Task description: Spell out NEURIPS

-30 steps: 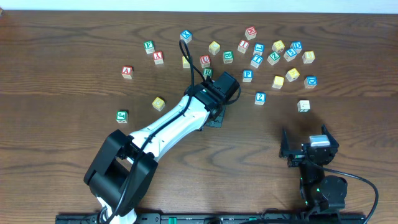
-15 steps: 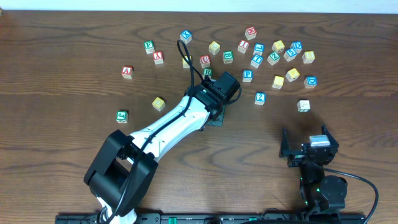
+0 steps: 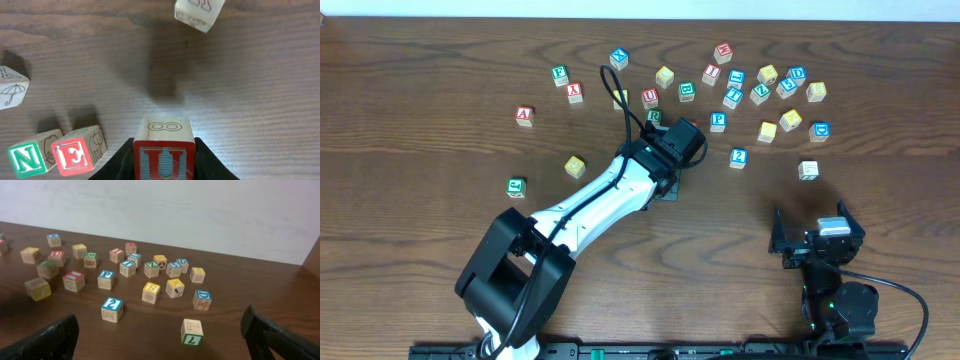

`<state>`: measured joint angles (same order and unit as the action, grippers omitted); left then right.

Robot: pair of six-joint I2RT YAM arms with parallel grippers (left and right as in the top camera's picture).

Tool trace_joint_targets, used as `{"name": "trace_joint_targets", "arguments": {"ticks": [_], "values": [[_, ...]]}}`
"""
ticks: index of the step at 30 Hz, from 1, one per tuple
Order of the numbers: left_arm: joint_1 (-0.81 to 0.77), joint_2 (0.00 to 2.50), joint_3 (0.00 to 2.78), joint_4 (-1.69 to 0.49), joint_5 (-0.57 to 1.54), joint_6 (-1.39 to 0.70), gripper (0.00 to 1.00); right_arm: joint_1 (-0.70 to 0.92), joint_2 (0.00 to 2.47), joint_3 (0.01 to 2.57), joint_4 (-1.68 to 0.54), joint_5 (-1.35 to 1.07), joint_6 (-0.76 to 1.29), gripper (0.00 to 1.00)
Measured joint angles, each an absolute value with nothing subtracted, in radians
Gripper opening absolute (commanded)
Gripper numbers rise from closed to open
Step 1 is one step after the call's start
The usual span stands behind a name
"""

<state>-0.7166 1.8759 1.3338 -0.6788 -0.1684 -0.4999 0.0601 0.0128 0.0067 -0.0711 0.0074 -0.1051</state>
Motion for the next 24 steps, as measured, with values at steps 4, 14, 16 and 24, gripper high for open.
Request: {"name": "trace_joint_targets", "arguments": {"ticks": [4, 14, 16, 24], "values": [[-0.717, 1.876, 1.319, -0.660, -0.179, -0.516, 0.08, 0.060, 0.013, 0.007, -0.071, 0.007, -0.105, 0.99], [-0.717, 1.876, 1.264, -0.615, -0.210, -0.546, 0.08, 0.060, 0.013, 0.007, -0.071, 0.007, -0.105, 0.99], [-0.716, 1.876, 1.250, -0.593, -0.216, -0.555, 0.08, 0.060, 0.013, 0.007, -0.071, 0.007, -0.105, 0.99], [-0.716, 1.810, 1.127, -0.495, -0.219, -0.580, 0.08, 0.060, 0.013, 0.007, -0.071, 0.007, -0.105, 0.99]]}}
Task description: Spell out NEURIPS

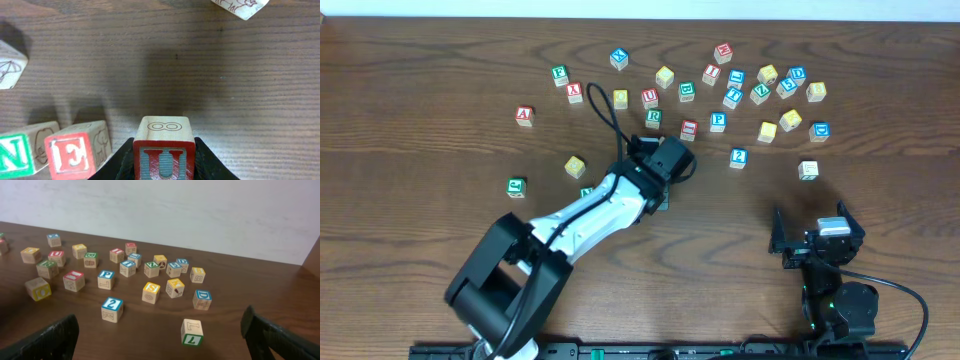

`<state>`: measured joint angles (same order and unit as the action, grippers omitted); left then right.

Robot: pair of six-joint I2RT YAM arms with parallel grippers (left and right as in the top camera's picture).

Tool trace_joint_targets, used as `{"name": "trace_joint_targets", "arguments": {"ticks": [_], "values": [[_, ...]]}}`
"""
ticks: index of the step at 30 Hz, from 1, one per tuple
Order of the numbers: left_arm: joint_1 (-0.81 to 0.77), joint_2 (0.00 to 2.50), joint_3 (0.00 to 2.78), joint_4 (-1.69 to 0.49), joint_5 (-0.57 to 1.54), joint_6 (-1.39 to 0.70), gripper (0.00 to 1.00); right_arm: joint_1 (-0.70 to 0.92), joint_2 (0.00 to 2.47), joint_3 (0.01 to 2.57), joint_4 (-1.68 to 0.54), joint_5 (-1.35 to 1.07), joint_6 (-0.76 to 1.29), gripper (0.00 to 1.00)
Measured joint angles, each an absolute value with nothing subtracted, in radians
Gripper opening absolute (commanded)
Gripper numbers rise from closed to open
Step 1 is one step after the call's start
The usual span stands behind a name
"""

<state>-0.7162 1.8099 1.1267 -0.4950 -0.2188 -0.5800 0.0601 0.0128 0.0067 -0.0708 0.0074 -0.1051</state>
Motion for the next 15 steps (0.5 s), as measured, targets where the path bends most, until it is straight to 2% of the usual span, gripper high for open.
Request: {"name": "trace_joint_targets", "arguments": {"ticks": [15], "values": [[-0.695, 1.776, 1.079, -0.470, -0.224, -0.633, 0.08, 0.060, 0.013, 0.007, -0.071, 0.007, -0.105, 0.99]]}}
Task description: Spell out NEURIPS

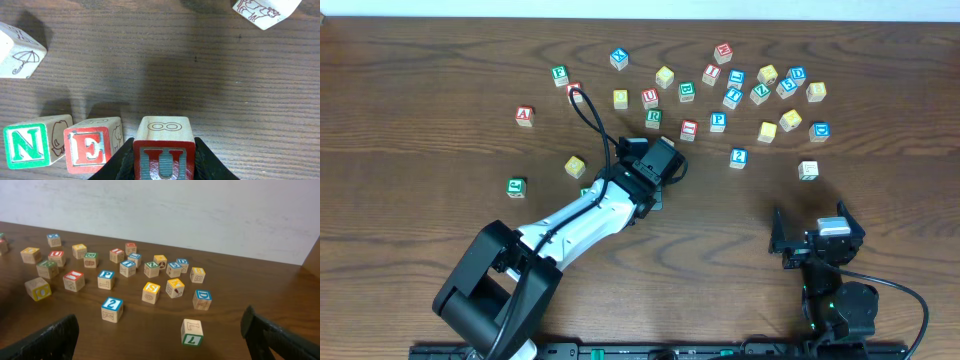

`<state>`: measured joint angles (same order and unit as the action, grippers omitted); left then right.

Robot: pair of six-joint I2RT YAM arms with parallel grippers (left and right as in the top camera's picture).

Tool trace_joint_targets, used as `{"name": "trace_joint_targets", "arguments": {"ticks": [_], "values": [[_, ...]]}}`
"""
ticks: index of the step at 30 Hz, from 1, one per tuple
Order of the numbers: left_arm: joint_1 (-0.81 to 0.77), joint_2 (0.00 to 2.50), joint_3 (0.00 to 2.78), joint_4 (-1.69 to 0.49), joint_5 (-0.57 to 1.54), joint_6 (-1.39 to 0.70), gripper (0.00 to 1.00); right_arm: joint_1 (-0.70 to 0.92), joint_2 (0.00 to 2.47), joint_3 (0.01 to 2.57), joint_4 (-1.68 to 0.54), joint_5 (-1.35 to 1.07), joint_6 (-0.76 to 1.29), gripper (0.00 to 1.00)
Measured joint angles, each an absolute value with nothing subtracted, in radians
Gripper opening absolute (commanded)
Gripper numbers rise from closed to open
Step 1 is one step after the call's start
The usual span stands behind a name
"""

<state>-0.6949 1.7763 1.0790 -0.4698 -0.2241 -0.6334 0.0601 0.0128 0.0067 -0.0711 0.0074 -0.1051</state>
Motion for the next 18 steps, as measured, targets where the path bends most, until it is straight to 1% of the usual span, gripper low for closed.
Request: {"name": "trace_joint_targets", "arguments": {"ticks": [18], "values": [[-0.695, 1.776, 1.050, -0.467, -0.224, -0.681, 0.08, 0.060, 0.013, 0.007, -0.071, 0.007, -0.105, 0.99]]}}
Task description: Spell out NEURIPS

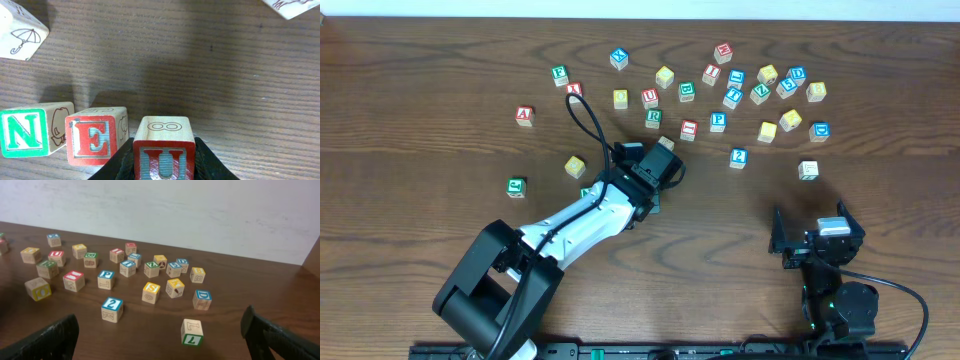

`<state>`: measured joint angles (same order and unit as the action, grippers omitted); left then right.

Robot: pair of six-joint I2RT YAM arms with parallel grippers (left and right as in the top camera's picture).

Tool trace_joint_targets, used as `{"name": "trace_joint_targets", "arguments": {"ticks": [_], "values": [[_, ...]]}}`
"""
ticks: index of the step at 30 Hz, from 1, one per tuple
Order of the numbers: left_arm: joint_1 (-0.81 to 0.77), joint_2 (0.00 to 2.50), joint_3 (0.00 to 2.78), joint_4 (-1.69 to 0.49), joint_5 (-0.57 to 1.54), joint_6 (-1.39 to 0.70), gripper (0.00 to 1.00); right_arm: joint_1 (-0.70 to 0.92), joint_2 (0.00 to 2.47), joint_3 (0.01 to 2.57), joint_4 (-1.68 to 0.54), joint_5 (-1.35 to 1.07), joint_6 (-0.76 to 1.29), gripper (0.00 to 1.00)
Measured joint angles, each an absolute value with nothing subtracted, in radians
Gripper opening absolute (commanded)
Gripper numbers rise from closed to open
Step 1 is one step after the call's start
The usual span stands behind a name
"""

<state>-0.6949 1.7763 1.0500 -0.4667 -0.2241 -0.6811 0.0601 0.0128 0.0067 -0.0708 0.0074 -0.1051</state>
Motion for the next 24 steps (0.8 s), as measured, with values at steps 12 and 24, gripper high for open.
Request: {"name": "trace_joint_targets", "arguments": {"ticks": [12, 24], "values": [[-0.695, 1.776, 1.037, -0.451, -0.224, -0.682, 0.08, 0.060, 0.013, 0.007, -0.071, 0.007, -0.105, 0.99], [-0.695, 1.776, 0.996, -0.407, -0.224, -0.681, 0.08, 0.060, 0.013, 0.007, -0.071, 0.007, -0.105, 0.99]]}}
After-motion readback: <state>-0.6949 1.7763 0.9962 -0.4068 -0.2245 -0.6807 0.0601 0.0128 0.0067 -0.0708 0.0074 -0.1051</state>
